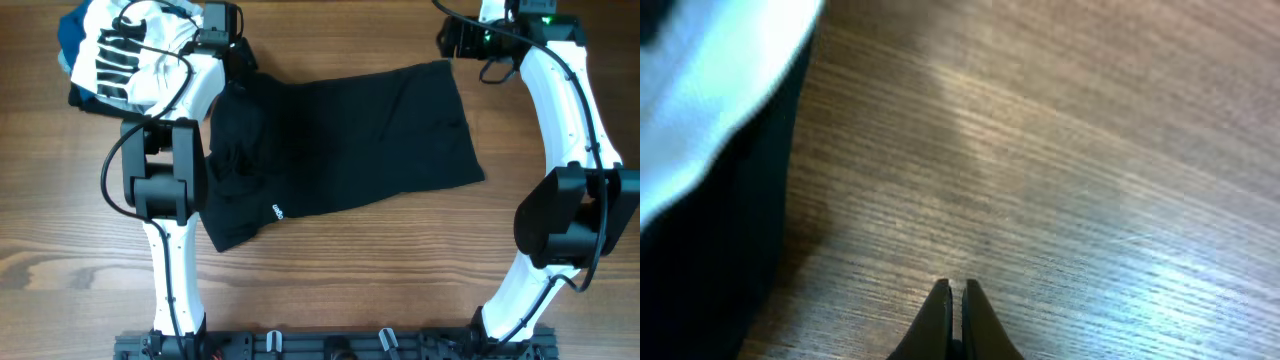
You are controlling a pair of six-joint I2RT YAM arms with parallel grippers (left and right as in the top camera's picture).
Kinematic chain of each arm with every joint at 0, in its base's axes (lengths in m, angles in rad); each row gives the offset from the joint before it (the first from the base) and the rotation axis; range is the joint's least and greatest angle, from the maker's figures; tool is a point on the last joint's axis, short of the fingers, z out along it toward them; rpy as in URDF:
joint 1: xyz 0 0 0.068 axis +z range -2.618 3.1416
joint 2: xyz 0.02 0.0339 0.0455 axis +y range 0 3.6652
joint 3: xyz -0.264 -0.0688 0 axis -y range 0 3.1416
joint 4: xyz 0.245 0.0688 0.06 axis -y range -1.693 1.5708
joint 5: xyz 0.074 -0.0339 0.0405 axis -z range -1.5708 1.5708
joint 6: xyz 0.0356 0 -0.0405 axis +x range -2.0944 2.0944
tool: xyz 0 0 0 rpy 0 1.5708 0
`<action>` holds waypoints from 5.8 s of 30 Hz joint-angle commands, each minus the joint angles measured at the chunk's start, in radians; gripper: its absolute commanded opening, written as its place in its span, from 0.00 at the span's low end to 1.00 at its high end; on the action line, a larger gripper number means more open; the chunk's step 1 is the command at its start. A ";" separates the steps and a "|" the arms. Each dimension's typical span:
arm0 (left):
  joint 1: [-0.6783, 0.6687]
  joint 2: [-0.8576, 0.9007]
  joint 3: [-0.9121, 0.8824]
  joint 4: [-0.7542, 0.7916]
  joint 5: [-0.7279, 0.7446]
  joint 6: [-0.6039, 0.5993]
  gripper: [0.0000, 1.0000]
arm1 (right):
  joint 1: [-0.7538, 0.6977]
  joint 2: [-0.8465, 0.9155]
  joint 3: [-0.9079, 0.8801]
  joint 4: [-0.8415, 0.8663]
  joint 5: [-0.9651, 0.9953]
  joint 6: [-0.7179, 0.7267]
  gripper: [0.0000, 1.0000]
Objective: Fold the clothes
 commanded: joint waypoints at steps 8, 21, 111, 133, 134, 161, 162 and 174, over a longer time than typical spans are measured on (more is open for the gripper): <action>-0.069 -0.122 0.043 -0.032 -0.026 0.024 0.04 | 0.023 0.241 0.009 0.121 -0.014 0.057 0.83; -0.076 -0.132 0.043 -0.163 -0.231 0.076 0.04 | 0.034 0.386 -0.001 0.283 0.123 0.081 0.82; 0.024 -0.873 -0.306 -0.607 -0.028 0.069 1.00 | -0.399 0.140 -0.191 -0.302 -0.149 -0.018 0.04; 0.024 -0.843 -0.306 -0.603 -0.027 0.068 1.00 | 0.235 0.034 -0.173 -0.372 -0.203 0.153 0.24; 0.024 -0.843 -0.306 -0.603 -0.027 0.068 1.00 | 0.254 0.034 -0.173 -0.367 -0.214 0.155 0.27; 0.020 -0.795 -1.120 0.052 0.558 0.235 1.00 | -0.002 -0.142 -0.150 -0.336 -0.362 -0.039 1.00; 0.017 -0.777 -1.130 0.068 0.560 0.234 1.00 | -0.002 -0.142 -0.150 -0.337 -0.358 -0.040 1.00; -0.073 -0.586 -1.133 0.185 0.505 0.190 0.34 | -0.002 -0.142 -0.156 -0.370 -0.304 -0.038 0.84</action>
